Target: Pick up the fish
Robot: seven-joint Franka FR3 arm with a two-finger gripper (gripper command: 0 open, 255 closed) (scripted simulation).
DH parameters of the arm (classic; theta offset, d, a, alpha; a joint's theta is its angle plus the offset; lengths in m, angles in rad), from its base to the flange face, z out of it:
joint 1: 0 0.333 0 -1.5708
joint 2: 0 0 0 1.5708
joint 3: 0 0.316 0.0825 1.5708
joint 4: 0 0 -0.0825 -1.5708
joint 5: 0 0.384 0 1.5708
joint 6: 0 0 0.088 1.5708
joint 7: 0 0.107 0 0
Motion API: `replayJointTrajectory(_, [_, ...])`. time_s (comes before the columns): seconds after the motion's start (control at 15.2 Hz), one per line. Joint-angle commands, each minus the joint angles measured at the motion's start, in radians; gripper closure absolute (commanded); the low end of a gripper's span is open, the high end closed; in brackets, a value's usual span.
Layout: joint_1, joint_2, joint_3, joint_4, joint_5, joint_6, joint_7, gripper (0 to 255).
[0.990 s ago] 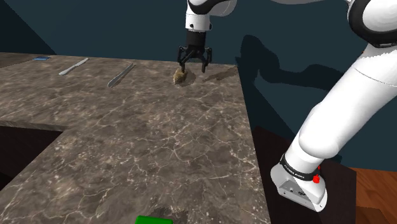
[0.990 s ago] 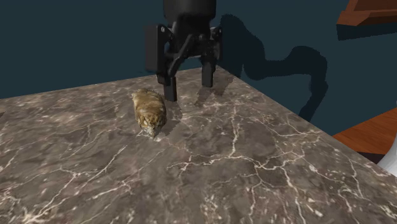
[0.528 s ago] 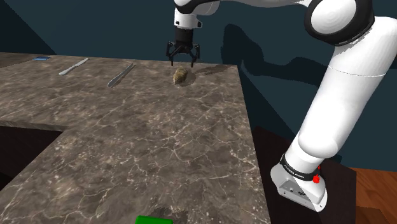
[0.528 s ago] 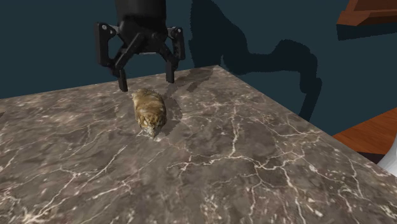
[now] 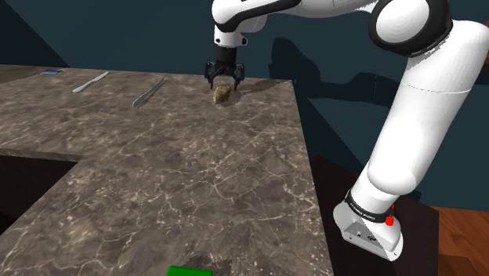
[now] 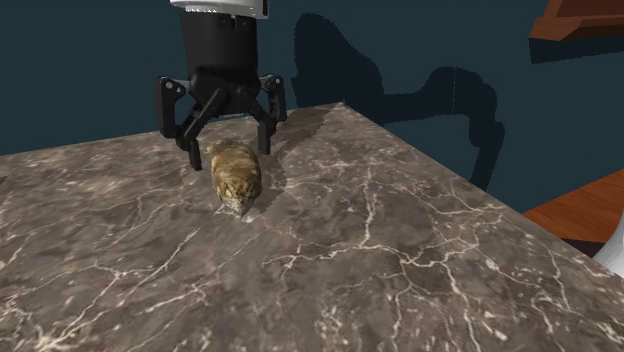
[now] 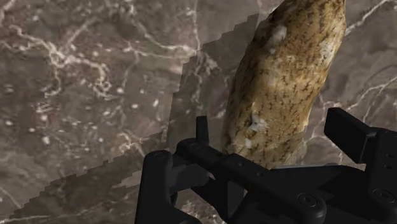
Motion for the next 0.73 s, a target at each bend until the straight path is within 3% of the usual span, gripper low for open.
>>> replayJointTrajectory(0.0, [0.001,-0.001,0.001,-0.009,0.0,0.009,0.001,0])
replayJointTrajectory(0.07, [0.002,-0.002,0.001,-0.009,0.0,0.008,0.002,255])
replayJointTrajectory(0.66, [0.001,-0.001,0.001,-0.009,0.0,0.009,0.001,255])
